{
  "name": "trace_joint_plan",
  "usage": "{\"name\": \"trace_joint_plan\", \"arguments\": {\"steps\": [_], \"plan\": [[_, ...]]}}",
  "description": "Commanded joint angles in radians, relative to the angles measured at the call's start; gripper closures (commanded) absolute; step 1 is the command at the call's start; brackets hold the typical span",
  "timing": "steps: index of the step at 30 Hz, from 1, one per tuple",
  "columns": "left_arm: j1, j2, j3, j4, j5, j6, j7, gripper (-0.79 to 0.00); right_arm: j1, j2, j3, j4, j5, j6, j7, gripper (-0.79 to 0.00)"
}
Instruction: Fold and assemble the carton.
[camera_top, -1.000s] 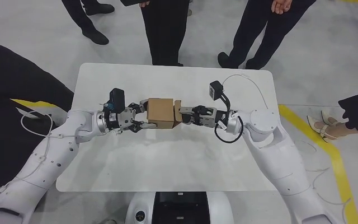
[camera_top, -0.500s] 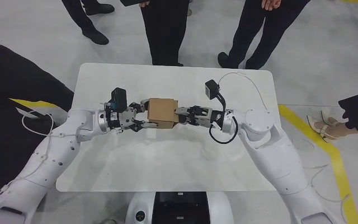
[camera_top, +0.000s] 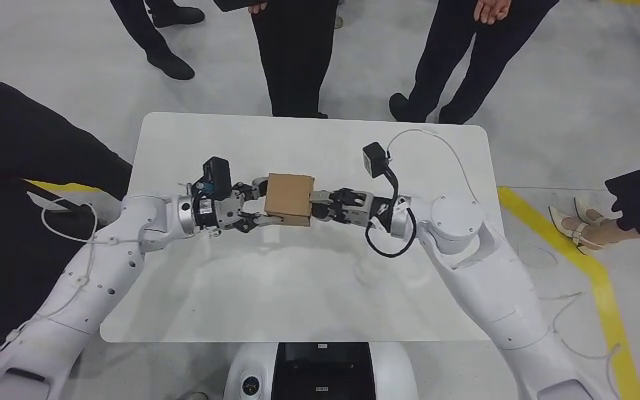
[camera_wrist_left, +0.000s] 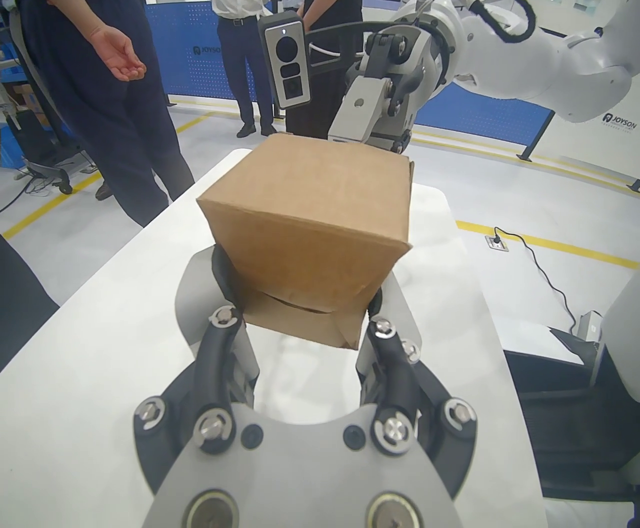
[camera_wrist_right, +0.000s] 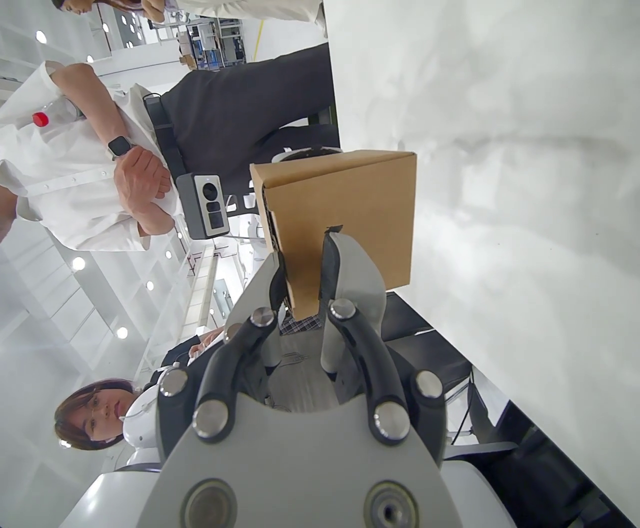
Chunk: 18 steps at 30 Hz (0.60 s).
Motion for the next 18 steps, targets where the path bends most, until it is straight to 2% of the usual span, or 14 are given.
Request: {"name": "trace_joint_plan", "arguments": {"steps": [1,4,11,18], "plan": [[0.0,-0.002,-0.001,0.001,0.0,-0.001,-0.005,-0.219,0.002,0.0,-0.001,-0.004,-0.001,0.006,-0.006,-0.135],[-0.001,-0.005,-0.003,0.002,0.0,-0.003,-0.012,-0.219,0.003,0.0,0.001,-0.011,0.0,0.013,-0.014,-0.166],[0.002,-0.011,-0.013,0.007,-0.004,-0.012,-0.023,-0.222,-0.008,0.004,0.021,-0.016,0.01,0.013,-0.025,-0.296],[0.009,-0.016,-0.023,0.014,-0.011,-0.022,-0.031,-0.228,-0.023,0.008,0.044,-0.021,0.029,0.0,-0.029,-0.296]]}}
